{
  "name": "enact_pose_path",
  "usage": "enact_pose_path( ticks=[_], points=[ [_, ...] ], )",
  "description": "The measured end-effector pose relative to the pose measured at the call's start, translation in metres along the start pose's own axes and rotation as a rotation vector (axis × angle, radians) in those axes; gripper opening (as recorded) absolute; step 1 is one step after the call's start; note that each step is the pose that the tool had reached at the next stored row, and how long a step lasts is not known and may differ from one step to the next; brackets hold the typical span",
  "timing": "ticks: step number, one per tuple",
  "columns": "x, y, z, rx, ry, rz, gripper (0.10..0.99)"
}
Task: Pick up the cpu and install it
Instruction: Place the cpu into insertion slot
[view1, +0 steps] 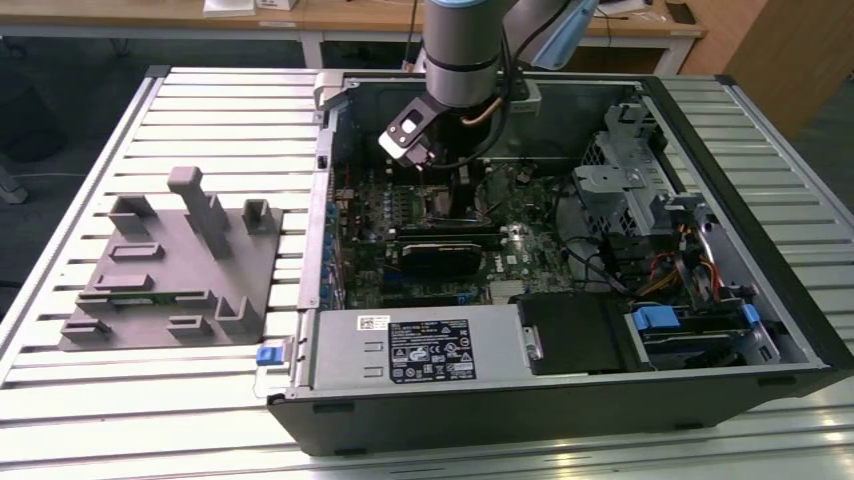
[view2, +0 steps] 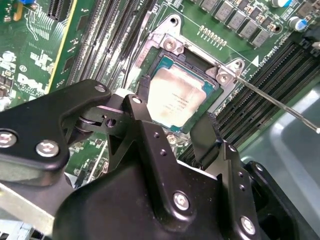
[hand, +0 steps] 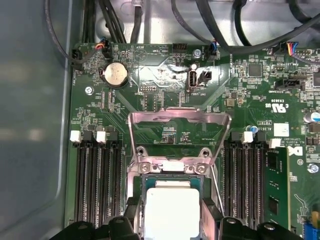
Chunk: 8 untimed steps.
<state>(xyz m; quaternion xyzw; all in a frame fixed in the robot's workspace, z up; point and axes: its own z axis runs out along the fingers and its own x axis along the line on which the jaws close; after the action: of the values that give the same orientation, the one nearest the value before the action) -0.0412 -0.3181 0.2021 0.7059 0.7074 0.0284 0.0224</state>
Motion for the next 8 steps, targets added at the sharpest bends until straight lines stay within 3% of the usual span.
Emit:
enact_pose_path(
  ticks=[4, 5, 6, 8],
  points=[
    [0.0, 0.0002, -0.0032, 0.0, 0.0, 0.0, 0.588],
    [0.0, 0.0003, -0.004, 0.0, 0.0, 0.0, 0.525],
    [0.0, 0.0003, -0.0048, 0.0, 0.0, 0.0, 0.525],
    [0.0, 0.0004, -0.0056, 0.0, 0.0, 0.0, 0.404]
  ],
)
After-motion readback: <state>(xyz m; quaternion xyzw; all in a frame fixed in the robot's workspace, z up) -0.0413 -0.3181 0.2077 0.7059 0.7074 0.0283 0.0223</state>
